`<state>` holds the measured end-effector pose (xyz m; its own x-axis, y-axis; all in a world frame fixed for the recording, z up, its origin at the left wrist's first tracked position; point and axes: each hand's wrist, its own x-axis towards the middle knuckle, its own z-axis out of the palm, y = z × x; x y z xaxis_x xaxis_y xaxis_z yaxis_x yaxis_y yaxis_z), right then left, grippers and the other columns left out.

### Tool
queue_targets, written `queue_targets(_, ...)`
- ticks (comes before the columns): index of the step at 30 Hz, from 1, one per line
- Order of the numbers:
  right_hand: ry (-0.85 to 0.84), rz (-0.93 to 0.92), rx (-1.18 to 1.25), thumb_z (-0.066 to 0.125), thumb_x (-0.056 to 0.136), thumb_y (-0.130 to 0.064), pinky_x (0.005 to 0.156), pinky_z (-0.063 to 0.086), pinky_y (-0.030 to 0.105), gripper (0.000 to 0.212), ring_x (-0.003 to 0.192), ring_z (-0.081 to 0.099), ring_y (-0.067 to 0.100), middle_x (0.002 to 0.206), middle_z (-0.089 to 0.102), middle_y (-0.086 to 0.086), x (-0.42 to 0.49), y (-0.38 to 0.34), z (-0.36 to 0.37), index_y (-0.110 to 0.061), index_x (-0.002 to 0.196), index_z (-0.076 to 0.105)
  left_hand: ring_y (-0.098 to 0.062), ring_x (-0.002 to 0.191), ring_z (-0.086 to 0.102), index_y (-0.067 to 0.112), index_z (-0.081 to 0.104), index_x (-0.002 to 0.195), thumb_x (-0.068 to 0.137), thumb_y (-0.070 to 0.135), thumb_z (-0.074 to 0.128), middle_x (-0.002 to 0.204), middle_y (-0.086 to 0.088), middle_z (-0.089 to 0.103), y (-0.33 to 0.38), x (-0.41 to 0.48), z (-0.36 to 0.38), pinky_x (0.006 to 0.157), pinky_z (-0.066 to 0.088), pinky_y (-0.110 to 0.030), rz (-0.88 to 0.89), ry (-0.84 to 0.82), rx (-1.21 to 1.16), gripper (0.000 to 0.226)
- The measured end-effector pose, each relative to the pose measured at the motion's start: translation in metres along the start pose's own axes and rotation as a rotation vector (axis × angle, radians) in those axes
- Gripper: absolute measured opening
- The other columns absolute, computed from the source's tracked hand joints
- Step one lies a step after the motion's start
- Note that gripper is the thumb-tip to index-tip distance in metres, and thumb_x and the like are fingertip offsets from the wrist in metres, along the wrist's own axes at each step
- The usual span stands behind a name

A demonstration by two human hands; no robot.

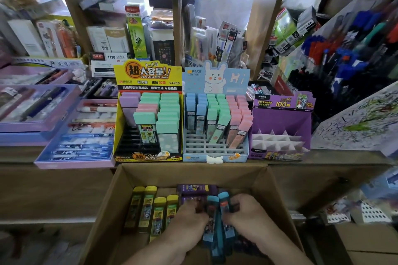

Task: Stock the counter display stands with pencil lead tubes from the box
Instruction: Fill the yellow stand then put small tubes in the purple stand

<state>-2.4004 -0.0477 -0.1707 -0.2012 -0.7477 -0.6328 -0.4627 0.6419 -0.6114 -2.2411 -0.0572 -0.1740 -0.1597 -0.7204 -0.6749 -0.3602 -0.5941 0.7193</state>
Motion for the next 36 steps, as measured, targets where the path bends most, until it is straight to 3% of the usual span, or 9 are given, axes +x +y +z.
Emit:
queue_targets(4,-0.052,0.000,-0.030,0.076,0.087,-0.017,0.084,0.059,0.029,0.016,0.092,0.071,0.008,0.096,0.075,-0.007,-0.004,-0.003,0.006,-0.029,0.094,0.069,-0.028,0.104,0.067,0.026,0.068,0.104,0.084,0.013,0.063,0.106,-0.007,0.074,0.000,-0.006,-0.001,0.094,0.056,-0.050,-0.137,-0.048,-0.135,0.024)
queue_targets(8,-0.141,0.038,0.008,0.078,0.084,-0.014,0.090,0.062,0.038,0.023,0.099,0.073,0.017,0.104,0.076,0.002,-0.007,-0.003,0.008,-0.021,0.105,0.071,-0.026,0.098,0.065,0.022,0.064,0.103,0.087,0.009,0.067,0.104,-0.007,0.069,-0.004,-0.005,-0.002,0.087,0.058,-0.047,-0.209,-0.048,-0.179,0.021)
queue_targets(12,-0.175,0.011,-0.063,0.075,0.087,-0.019,0.090,0.061,0.036,0.015,0.098,0.070,0.012,0.102,0.075,-0.003,-0.013,-0.003,0.009,-0.027,0.099,0.070,-0.030,0.100,0.066,0.014,0.067,0.106,0.087,0.001,0.064,0.107,-0.013,0.070,-0.006,-0.006,-0.004,0.083,0.060,-0.046,-0.250,-0.079,-0.216,0.023)
queue_targets(16,-0.135,-0.001,-0.137,0.073,0.090,-0.024,0.092,0.058,0.033,0.025,0.098,0.066,0.009,0.107,0.067,-0.005,-0.014,-0.002,0.013,-0.027,0.112,0.061,-0.033,0.095,0.070,0.010,0.069,0.107,0.092,-0.005,0.056,0.098,-0.017,0.076,-0.008,-0.007,-0.006,0.074,0.063,-0.047,-0.269,-0.130,-0.312,0.026)
queue_targets(20,-0.156,0.052,0.012,0.073,0.092,-0.015,0.091,0.061,0.035,0.036,0.104,0.065,0.016,0.115,0.061,0.002,-0.010,0.001,0.015,-0.022,0.121,0.054,-0.023,0.079,0.076,0.019,0.074,0.092,0.096,-0.005,0.052,0.076,-0.006,0.079,-0.013,-0.011,-0.002,0.064,0.062,-0.035,-0.207,-0.122,-0.300,0.033)
queue_targets(25,-0.156,0.055,0.105,0.073,0.092,-0.013,0.092,0.060,0.034,0.034,0.103,0.067,0.017,0.112,0.067,0.004,-0.007,0.005,0.016,-0.022,0.121,0.057,-0.022,0.097,0.074,0.025,0.069,0.107,0.090,-0.001,0.065,0.106,-0.007,0.075,-0.019,-0.011,-0.001,0.081,0.063,-0.039,-0.143,-0.099,-0.352,0.032)
queue_targets(31,-0.175,0.043,0.286,0.074,0.092,-0.009,0.092,0.058,0.035,0.035,0.107,0.067,0.021,0.118,0.066,0.006,-0.004,0.006,0.009,-0.021,0.121,0.059,-0.008,0.092,0.069,0.044,0.068,0.106,0.086,0.012,0.076,0.101,0.012,0.071,-0.020,-0.015,-0.001,0.064,0.055,-0.016,0.107,0.007,-0.213,0.038)
queue_targets(34,-0.216,-0.001,0.467,0.072,0.093,-0.002,0.104,0.053,0.047,0.032,0.113,0.068,0.031,0.117,0.072,0.014,-0.003,0.006,0.004,-0.011,0.123,0.066,-0.012,0.092,0.071,0.040,0.065,0.104,0.084,0.007,0.077,0.103,0.004,0.071,-0.018,-0.015,-0.002,0.069,0.059,-0.021,0.195,0.069,-0.175,0.041)
queue_targets(36,-0.278,-0.032,0.603,0.070,0.092,0.001,0.111,0.047,0.054,0.027,0.115,0.068,0.035,0.115,0.075,0.018,-0.006,0.005,0.002,-0.006,0.118,0.072,-0.015,0.090,0.071,0.027,0.060,0.109,0.084,0.001,0.075,0.101,-0.003,0.072,-0.014,-0.014,-0.003,0.066,0.058,-0.018,0.218,0.102,-0.238,0.039)
